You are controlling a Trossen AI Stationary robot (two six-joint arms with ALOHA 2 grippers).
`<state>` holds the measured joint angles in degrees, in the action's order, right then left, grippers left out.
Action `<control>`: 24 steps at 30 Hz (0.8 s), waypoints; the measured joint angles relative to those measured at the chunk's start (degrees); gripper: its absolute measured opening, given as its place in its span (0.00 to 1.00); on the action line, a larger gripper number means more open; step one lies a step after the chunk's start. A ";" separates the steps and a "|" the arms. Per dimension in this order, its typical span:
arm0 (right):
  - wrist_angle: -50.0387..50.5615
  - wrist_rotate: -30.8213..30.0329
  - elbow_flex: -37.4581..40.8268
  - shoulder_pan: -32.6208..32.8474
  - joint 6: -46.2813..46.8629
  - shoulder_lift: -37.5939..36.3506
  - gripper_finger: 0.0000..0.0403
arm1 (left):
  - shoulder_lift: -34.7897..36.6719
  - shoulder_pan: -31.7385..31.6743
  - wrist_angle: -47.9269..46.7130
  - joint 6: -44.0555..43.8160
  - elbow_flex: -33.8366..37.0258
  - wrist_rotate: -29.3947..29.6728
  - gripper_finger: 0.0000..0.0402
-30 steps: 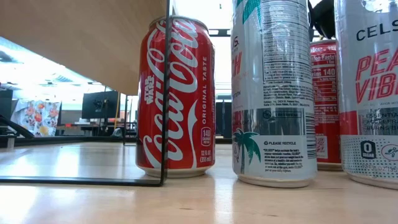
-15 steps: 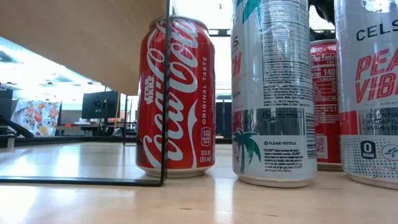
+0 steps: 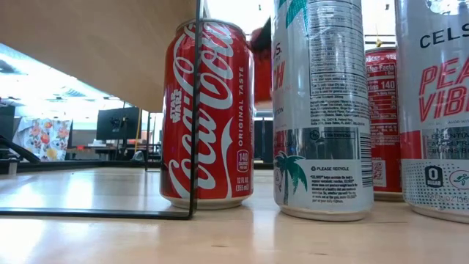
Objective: Place canned beverage on shelf
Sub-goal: Put the red black soda can on the shelf aligned with the other red soda can
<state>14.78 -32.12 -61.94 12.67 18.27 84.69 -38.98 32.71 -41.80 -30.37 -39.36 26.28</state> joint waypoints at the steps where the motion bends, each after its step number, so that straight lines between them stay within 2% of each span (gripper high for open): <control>1: 2.05 0.01 -2.52 -0.01 -0.08 0.85 0.80 | 0.00 -0.01 -0.01 0.00 -0.01 0.00 0.44; 5: 8.91 0.00 -11.72 -0.02 -0.45 3.84 0.80 | 0.00 -0.02 -0.01 0.00 -0.01 0.00 0.44; 9: 10.58 0.57 -17.47 -0.02 -1.76 6.39 0.80 | 0.00 0.00 0.00 0.00 -0.02 0.00 0.44; 16: 0.83 7.42 -18.95 -1.32 -4.68 12.11 0.80 | 0.00 -0.02 0.00 0.00 -0.01 0.02 0.44; 24: -8.23 8.85 -19.08 -2.72 -6.08 16.23 0.81 | 0.02 -0.01 -0.02 -0.07 -0.02 0.00 0.44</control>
<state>6.55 -23.26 -81.01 9.94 12.19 100.92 -38.96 32.70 -41.82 -30.44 -39.38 26.28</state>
